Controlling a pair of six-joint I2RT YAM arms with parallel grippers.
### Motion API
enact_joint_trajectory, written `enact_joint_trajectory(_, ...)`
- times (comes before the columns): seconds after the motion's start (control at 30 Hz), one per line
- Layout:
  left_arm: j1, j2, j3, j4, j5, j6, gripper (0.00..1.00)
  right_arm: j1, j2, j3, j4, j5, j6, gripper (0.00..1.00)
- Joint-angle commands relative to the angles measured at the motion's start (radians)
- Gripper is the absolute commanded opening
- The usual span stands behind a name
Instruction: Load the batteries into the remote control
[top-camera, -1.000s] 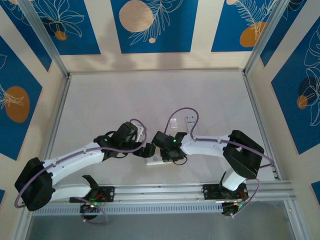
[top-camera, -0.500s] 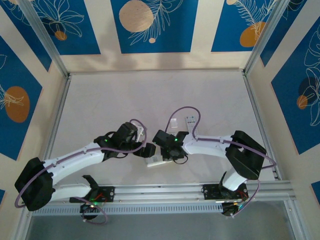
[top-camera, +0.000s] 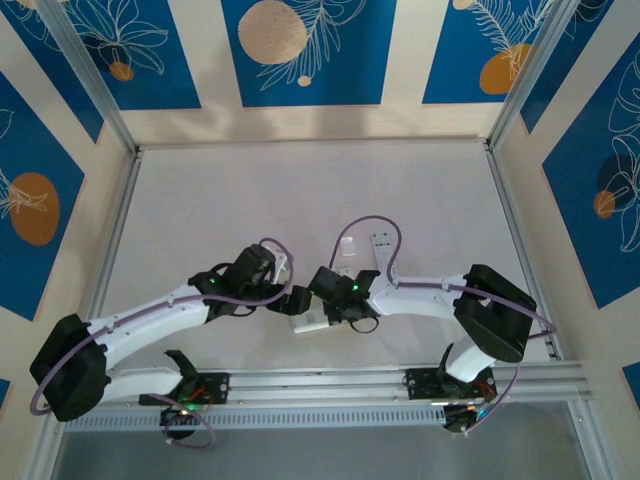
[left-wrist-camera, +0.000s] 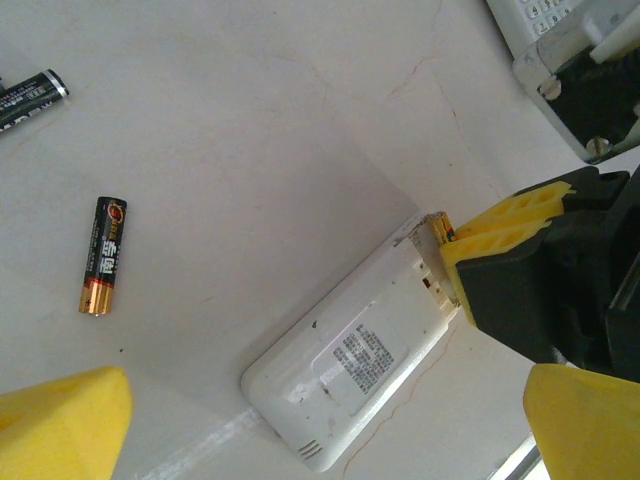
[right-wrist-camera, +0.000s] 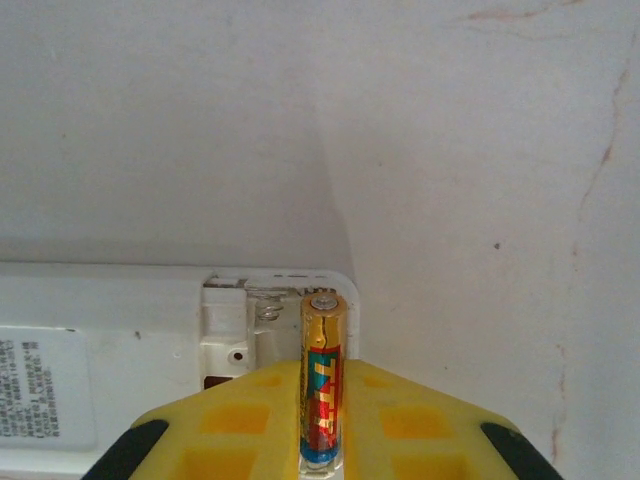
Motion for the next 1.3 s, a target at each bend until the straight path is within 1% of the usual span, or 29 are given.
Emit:
enact_joint_trajectory(0.0,0.0,0.005,-0.015,0.024,-0.008,-0.009,1.0,0.013,-0.01,-0.026,0.021,0.029,-0.009,0.18)
enact_joint_trajectory(0.17,0.0,0.008,-0.014,0.025,-0.006,-0.009,1.0,0.023,-0.01,-0.034,0.023,0.036,0.002,0.2)
enact_joint_trajectory(0.37,0.0,-0.005,-0.015,0.007,-0.006,-0.019,1.0,0.026,-0.033,0.004,-0.046,0.034,0.003,0.25)
enact_joint_trajectory(0.47,0.0,-0.03,-0.028,-0.012,-0.002,-0.047,1.0,0.022,-0.065,0.024,-0.078,0.034,0.001,0.26)
enact_joint_trajectory(0.57,-0.003,-0.06,-0.048,-0.024,0.012,-0.108,1.0,0.009,-0.11,0.035,-0.094,0.019,0.007,0.27)
enact_joint_trajectory(0.67,-0.035,-0.055,-0.063,-0.036,0.027,-0.196,0.9,-0.037,-0.14,0.033,-0.09,-0.021,0.018,0.27)
enact_joint_trajectory(0.73,-0.089,-0.029,-0.058,-0.059,0.003,-0.261,0.82,-0.074,-0.143,0.023,-0.068,-0.069,0.011,0.27)
enact_joint_trajectory(0.8,-0.133,0.014,-0.043,-0.086,-0.021,-0.302,0.77,-0.095,-0.14,0.012,-0.042,-0.106,-0.001,0.26)
enact_joint_trajectory(0.83,-0.156,0.042,-0.033,-0.096,-0.03,-0.316,0.76,-0.102,-0.136,0.01,-0.034,-0.118,-0.003,0.26)
enact_joint_trajectory(0.93,-0.183,0.106,-0.021,-0.101,-0.05,-0.337,0.74,-0.112,-0.123,0.005,-0.034,-0.125,-0.007,0.26)
enact_joint_trajectory(1.03,-0.184,0.13,-0.027,-0.07,-0.06,-0.351,0.7,-0.119,-0.109,-0.001,-0.022,-0.127,-0.017,0.26)
enact_joint_trajectory(1.17,-0.184,0.148,-0.021,-0.02,-0.042,-0.345,0.64,-0.127,-0.086,-0.002,0.004,-0.165,-0.018,0.25)
enact_joint_trajectory(1.27,-0.183,0.167,-0.018,0.009,-0.03,-0.344,0.63,-0.126,-0.064,-0.001,0.007,-0.17,-0.015,0.25)
